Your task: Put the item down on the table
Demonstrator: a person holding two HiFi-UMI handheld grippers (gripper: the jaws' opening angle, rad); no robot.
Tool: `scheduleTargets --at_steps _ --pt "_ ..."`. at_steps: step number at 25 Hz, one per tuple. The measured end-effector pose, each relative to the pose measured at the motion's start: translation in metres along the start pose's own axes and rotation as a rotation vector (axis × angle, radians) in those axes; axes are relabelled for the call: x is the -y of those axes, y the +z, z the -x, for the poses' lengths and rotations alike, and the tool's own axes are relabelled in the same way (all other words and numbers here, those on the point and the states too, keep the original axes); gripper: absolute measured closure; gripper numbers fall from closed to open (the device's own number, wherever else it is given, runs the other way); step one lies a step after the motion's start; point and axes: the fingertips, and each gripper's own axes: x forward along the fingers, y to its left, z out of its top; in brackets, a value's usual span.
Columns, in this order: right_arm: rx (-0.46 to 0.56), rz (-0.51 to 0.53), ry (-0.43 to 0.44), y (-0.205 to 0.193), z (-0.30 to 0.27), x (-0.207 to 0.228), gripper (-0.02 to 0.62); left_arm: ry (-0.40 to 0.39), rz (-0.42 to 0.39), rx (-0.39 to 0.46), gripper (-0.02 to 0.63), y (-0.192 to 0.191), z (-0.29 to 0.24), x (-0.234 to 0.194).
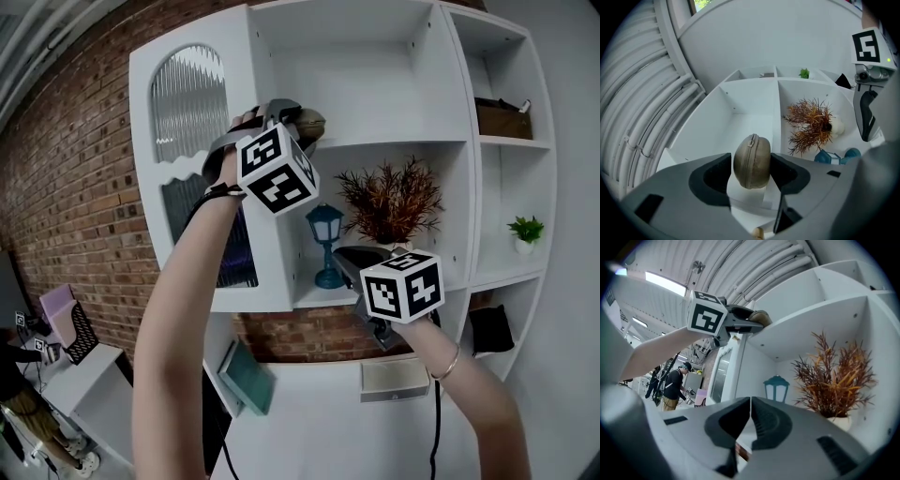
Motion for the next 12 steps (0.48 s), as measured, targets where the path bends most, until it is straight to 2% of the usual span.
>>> scheduleTargets --at_steps 5,8,12 --pt "-0.005 0.001 -0.002 -0.004 0.002 -0.002 0.595 0.011 0.087 0.004 0.257 -0.004 0.005 -0.004" --pt "-0.003 -0.003 -0.006 -0.004 0.005 -0.003 0.595 0.041 0.13 0.02 0.25 -0.004 0.012 -0.007" --pt "0.0 0.002 -0.01 -0.004 0.011 -0.006 0.595 0.04 0.249 0.074 0.25 -0.001 0.03 -0.004"
